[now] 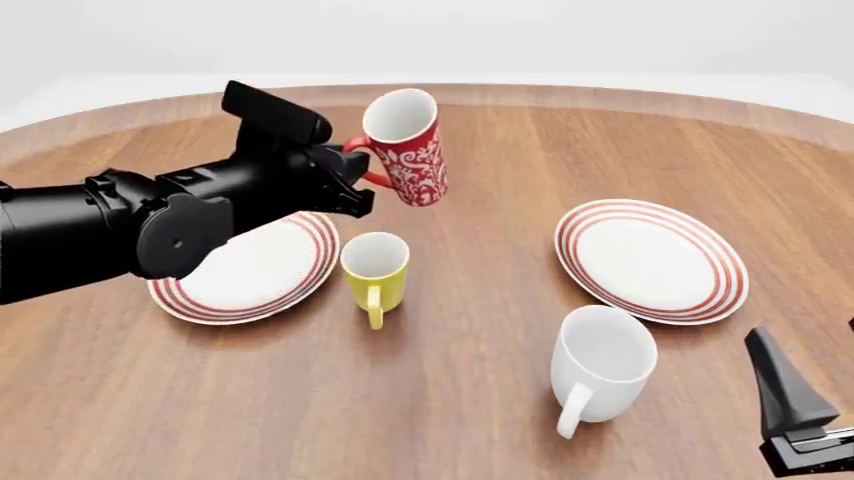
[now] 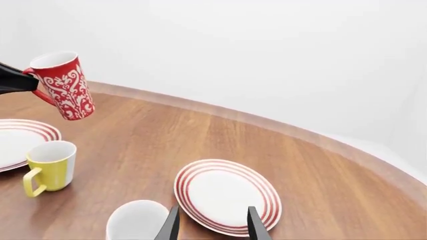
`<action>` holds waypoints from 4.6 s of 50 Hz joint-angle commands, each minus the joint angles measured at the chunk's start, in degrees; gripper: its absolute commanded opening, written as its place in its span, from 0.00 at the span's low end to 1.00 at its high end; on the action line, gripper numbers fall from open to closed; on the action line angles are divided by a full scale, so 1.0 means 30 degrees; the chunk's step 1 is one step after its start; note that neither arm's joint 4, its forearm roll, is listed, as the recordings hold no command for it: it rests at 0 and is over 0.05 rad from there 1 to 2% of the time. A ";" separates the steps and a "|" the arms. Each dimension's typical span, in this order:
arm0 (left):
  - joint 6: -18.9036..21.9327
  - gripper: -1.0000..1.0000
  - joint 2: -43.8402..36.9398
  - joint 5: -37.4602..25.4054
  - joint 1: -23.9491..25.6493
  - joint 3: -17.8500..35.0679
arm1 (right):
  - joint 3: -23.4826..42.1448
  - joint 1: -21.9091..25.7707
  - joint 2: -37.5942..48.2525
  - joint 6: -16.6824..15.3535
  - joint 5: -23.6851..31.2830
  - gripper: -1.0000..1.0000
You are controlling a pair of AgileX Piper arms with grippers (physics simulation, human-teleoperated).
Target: Put the red mug on the left plate.
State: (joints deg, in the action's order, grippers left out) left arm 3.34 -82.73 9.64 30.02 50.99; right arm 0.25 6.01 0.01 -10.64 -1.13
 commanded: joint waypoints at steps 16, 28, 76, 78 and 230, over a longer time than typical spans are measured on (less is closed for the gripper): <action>0.0895 0.00 0.1585 0.2597 -0.4578 -0.3103 | -0.0045 0.0125 0.0000 -0.0097 0.0139 1.00; 0.1083 0.00 0.2194 0.3688 -0.7029 -0.4502 | -0.0044 0.0138 0.0000 -0.0146 0.0186 1.00; 0.2609 0.00 -0.1525 0.7683 -0.9350 -0.6659 | -0.0041 0.0042 0.0000 -0.0176 0.0183 1.00; 0.2641 0.00 -0.1552 0.7675 -0.9311 -0.6722 | -0.0050 0.0044 0.0000 -0.0183 0.0187 1.00; 0.0224 1.00 0.0826 0.8969 -0.5393 -1.0764 | -0.0078 -0.0043 0.0002 -0.0163 0.0565 1.00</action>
State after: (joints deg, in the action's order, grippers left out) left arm 5.37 -84.33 37.24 9.87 21.16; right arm 0.03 5.84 0.01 -11.09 0.35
